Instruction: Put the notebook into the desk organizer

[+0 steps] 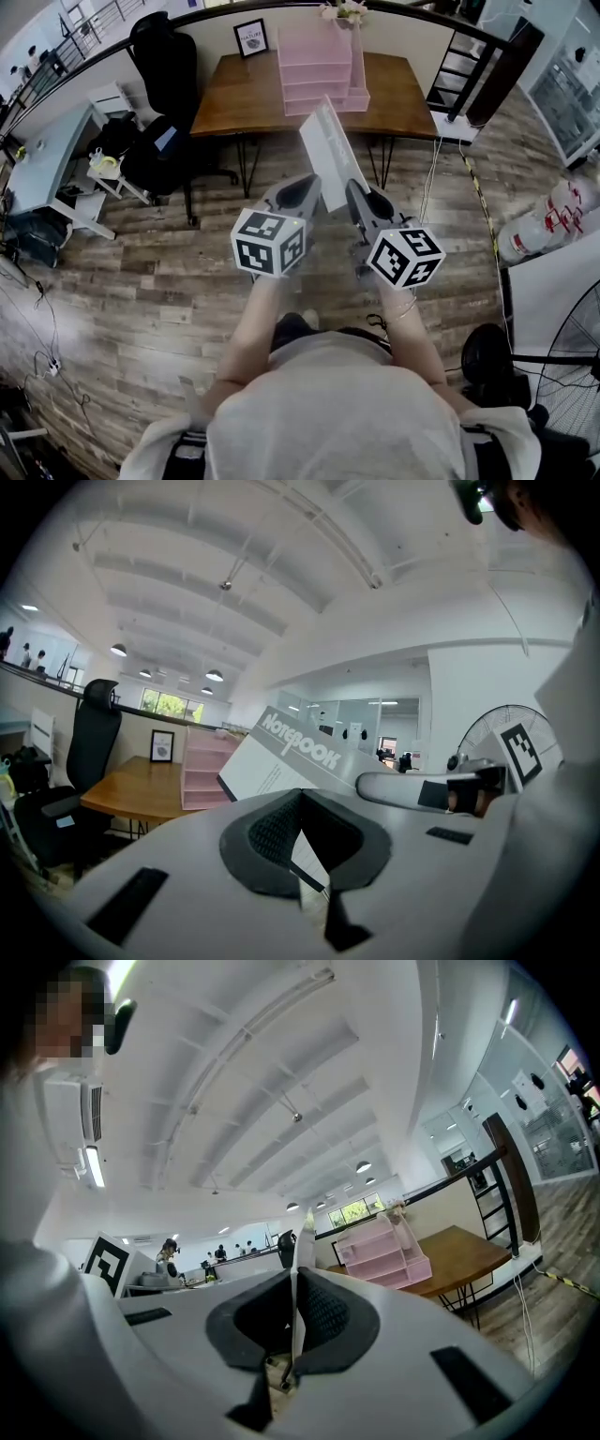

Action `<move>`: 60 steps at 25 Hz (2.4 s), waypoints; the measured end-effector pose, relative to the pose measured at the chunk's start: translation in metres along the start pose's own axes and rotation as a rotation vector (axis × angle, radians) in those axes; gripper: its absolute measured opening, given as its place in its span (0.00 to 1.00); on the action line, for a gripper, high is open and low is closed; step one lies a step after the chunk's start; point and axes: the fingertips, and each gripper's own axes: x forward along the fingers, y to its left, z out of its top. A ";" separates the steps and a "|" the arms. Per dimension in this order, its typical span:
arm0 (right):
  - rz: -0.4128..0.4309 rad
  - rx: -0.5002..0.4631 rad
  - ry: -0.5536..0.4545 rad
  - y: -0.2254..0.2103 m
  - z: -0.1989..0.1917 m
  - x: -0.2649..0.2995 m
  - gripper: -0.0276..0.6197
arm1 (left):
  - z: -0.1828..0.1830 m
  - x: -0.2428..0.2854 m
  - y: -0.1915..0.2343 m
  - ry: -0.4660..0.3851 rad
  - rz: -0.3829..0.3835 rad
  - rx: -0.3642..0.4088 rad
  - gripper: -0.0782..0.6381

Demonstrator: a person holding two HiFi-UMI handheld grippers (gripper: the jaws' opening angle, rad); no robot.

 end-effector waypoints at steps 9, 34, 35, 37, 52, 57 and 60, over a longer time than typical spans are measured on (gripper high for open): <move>-0.024 0.032 0.015 -0.013 -0.013 0.057 0.07 | -0.007 0.028 0.047 0.043 -0.036 -0.019 0.13; 0.057 0.073 -0.010 -0.129 0.032 0.240 0.07 | 0.036 0.175 0.184 0.051 0.064 -0.042 0.13; 0.067 0.071 -0.018 -0.135 0.039 0.248 0.07 | 0.043 0.185 0.189 0.043 0.070 -0.040 0.13; 0.086 0.063 -0.033 -0.148 0.054 0.264 0.07 | 0.054 0.204 0.199 0.030 0.079 -0.034 0.13; 0.130 0.094 -0.063 -0.225 0.091 0.331 0.07 | 0.070 0.284 0.242 0.014 0.142 -0.052 0.13; 0.118 0.119 -0.062 -0.235 0.086 0.340 0.07 | 0.071 0.296 0.252 0.024 0.134 -0.053 0.13; 0.101 0.142 -0.067 -0.242 0.083 0.348 0.07 | 0.072 0.301 0.256 0.028 0.112 -0.061 0.13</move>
